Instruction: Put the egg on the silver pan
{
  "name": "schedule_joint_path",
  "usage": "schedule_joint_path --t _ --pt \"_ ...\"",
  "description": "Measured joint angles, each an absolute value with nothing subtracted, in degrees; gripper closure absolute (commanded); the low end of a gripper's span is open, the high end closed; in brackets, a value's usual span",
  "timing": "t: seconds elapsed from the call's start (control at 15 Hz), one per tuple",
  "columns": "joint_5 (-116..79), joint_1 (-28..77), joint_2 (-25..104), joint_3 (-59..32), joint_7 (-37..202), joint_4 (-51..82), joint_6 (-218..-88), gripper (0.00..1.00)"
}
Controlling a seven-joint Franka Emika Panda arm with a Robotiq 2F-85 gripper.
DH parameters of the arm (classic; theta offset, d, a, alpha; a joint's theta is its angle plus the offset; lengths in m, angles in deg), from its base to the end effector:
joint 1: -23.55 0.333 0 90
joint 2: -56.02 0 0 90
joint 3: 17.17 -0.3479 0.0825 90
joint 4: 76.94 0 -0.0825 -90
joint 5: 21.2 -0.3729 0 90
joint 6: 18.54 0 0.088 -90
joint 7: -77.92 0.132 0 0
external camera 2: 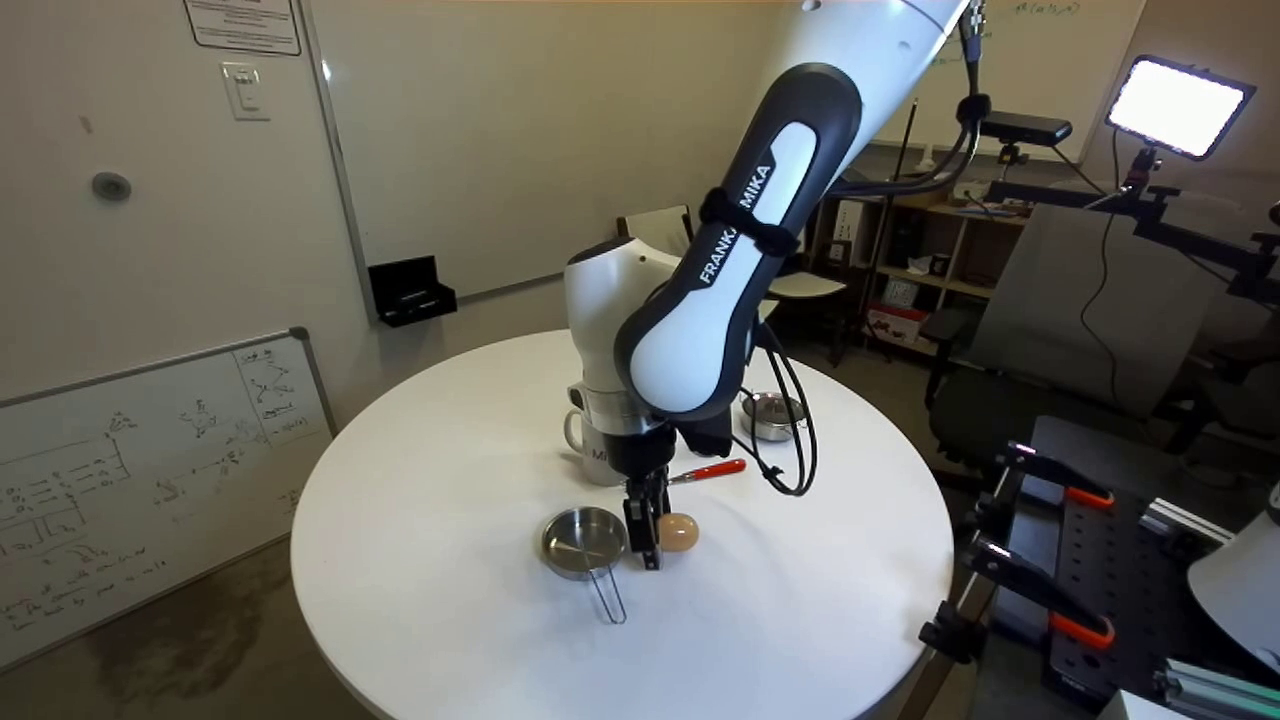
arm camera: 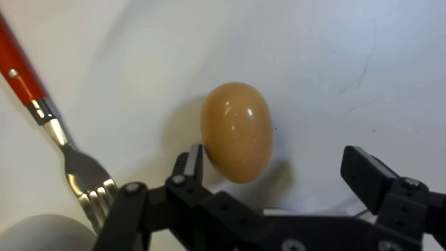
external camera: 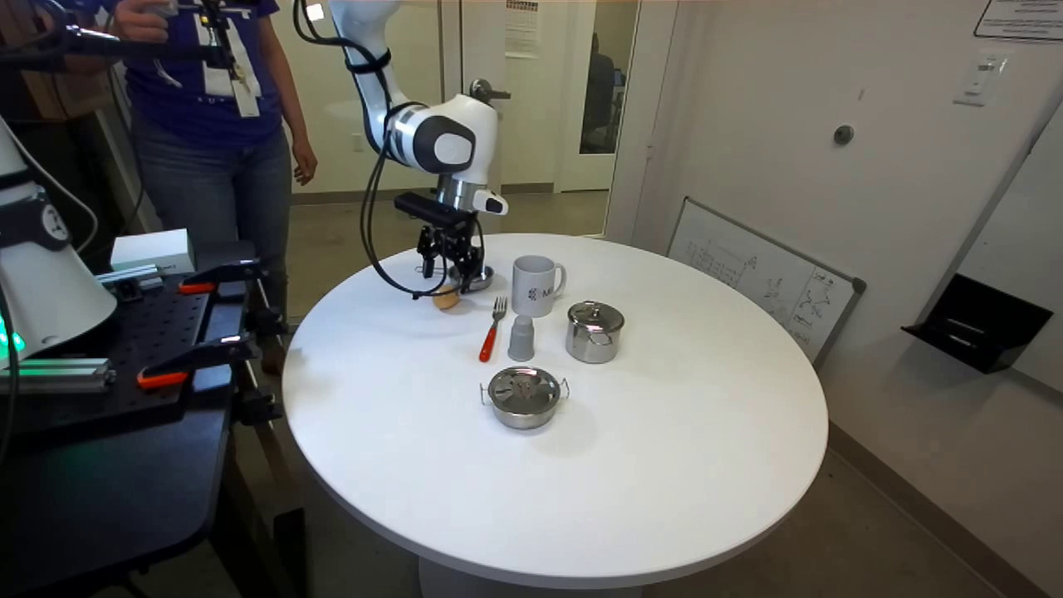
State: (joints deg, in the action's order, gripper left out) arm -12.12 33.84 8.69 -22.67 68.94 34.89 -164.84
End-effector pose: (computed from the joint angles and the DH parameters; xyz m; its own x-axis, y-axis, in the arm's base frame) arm 0.5564 0.1601 0.0428 0.8306 0.5160 -0.2096 0.5186 -0.8537 -0.0465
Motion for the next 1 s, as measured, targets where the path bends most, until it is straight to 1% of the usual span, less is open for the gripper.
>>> schedule_joint_path --t 1.0 --pt "-7.50 34.07 8.97 -18.38 68.91 34.84 -164.77 0.00"
